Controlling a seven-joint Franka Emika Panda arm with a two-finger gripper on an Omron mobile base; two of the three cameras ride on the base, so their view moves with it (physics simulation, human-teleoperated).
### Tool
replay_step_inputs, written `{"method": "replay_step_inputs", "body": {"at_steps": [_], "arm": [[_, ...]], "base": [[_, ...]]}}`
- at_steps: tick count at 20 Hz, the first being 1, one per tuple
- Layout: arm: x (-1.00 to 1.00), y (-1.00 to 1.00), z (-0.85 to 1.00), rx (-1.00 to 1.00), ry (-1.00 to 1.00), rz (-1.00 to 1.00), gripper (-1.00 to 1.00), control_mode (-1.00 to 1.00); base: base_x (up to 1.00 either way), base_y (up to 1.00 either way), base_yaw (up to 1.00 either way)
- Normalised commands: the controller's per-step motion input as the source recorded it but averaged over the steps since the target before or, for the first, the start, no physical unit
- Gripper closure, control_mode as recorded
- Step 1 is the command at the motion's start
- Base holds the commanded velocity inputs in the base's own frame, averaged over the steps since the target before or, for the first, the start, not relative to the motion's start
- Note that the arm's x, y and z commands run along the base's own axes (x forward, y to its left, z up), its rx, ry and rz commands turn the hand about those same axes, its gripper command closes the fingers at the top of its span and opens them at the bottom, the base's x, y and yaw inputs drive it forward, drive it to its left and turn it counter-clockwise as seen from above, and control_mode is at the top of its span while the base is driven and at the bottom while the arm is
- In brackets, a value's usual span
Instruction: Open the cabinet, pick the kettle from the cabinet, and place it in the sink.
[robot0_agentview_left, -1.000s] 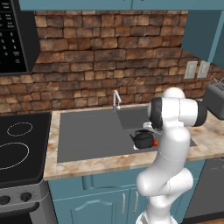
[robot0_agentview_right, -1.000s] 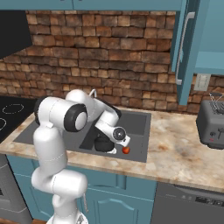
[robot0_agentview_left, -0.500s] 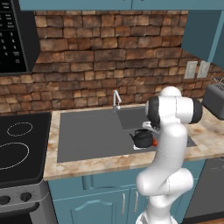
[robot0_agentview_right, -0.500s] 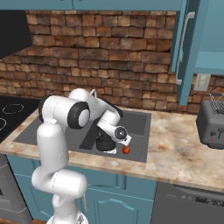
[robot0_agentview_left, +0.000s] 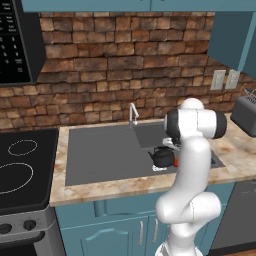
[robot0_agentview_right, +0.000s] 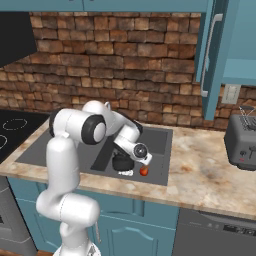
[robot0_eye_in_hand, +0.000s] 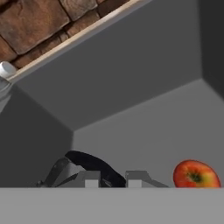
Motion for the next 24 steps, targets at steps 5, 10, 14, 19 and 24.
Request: {"method": "replay_step_inputs", "body": {"at_steps": [5,10,14,19,24], "arm": [[0.19,-0.01,-0.11,0.00,0.00,0.00,1.00,-1.00],[0.12,0.00,-0.19,0.01,-0.04,0.00,1.00,-1.00],[0.14,-0.02,-0.18,0.02,-0.05,0.00,1.00,-1.00],[0.15,-0.04,-0.16,0.02,-0.04,0.00,1.00,-1.00],[0.11,-0.05,-0.17,0.00,-0.02,0.00,1.00,-1.00]], "base": [[0.00,0.00,0.00],[0.00,0.00,0.00],[0.00,0.00,0.00],[0.00,0.00,0.00],[0.00,0.00,0.00]]}}
